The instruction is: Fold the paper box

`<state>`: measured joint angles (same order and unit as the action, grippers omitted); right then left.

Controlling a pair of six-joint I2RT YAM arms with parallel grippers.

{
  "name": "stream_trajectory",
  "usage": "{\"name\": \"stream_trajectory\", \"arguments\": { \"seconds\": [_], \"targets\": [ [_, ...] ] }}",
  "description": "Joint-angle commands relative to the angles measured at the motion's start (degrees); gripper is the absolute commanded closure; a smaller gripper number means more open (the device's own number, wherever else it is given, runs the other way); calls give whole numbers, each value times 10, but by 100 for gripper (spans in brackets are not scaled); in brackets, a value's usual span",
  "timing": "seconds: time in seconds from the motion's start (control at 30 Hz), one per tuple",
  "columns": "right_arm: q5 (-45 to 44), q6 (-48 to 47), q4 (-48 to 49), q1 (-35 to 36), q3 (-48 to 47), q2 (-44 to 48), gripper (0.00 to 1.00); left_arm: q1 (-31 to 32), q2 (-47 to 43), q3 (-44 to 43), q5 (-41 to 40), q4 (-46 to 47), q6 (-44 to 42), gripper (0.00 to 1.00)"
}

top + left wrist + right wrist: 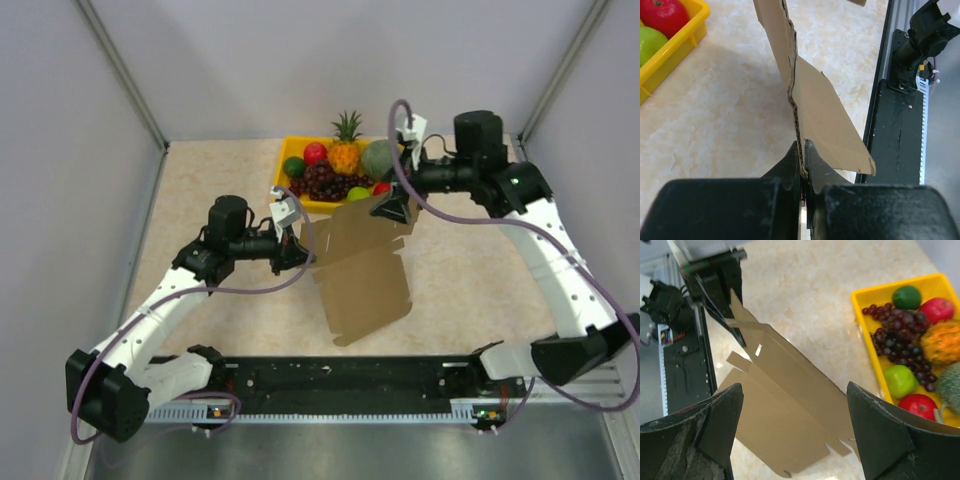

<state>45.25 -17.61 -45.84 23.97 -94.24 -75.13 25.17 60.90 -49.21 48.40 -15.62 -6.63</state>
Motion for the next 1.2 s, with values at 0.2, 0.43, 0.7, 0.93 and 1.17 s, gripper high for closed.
{"name": "stream_trajectory", "arguments": {
  "seconds": [0.2, 0.43, 0.7, 0.93, 1.17],
  "targets": [
    [1, -204, -85, 54, -64, -84, 48, 1, -11, -29, 50, -20, -55, 100],
    [-26, -233, -86, 86, -26, -112, 50, 1, -8, -33, 46, -13, -65, 100],
    [-5, -242, -86, 87, -39, -134, 74, 1, -14, -32, 45, 8, -61, 100],
    [-44, -155, -37, 81, -29, -125, 100, -6, -46, -32, -145, 30, 15, 44],
    [-59, -11, -8, 69, 31, -99, 100, -9, -153, 27, -255, 197, 144, 32]
  ]
}}
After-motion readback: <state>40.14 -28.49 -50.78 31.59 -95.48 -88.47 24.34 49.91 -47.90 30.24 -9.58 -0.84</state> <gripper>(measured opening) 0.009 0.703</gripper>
